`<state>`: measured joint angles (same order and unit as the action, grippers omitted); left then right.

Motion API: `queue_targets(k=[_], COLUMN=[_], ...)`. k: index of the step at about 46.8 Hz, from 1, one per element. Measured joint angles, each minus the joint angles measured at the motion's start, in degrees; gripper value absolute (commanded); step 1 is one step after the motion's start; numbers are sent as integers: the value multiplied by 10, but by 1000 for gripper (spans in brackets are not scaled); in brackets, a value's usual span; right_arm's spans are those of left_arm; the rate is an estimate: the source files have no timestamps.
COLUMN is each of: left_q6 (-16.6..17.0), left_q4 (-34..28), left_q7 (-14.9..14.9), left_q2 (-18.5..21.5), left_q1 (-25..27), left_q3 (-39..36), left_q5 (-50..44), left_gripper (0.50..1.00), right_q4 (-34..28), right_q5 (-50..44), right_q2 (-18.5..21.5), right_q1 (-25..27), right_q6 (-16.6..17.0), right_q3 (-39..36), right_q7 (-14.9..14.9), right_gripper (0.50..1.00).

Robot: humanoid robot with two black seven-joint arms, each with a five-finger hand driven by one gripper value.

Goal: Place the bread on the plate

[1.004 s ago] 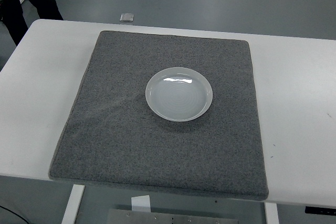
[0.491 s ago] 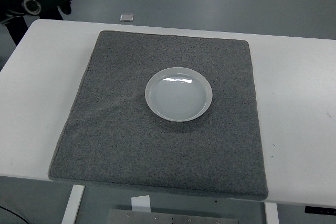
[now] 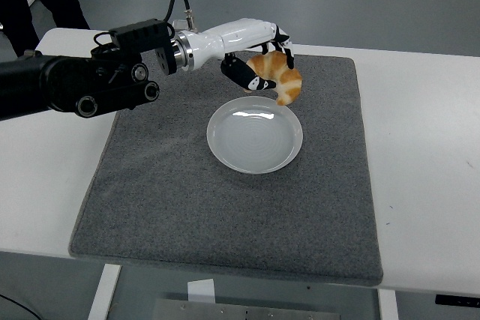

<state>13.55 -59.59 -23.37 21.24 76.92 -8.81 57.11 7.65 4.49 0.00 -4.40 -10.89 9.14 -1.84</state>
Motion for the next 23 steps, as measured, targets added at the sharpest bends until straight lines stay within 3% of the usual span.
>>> queue_targets(k=[23], left_q6=[66], left_q4=[9], left_q7=[-22], left_q2=[-9], left_q1=[-100], left_q3=[2], left_q5=[16], left_gripper=[500], right_q4=[0], right_q5=[0], right_q2=[0], right_q1=[0], right_q6=[0], right_q3=[1], right_q7=[0], right_gripper=[952])
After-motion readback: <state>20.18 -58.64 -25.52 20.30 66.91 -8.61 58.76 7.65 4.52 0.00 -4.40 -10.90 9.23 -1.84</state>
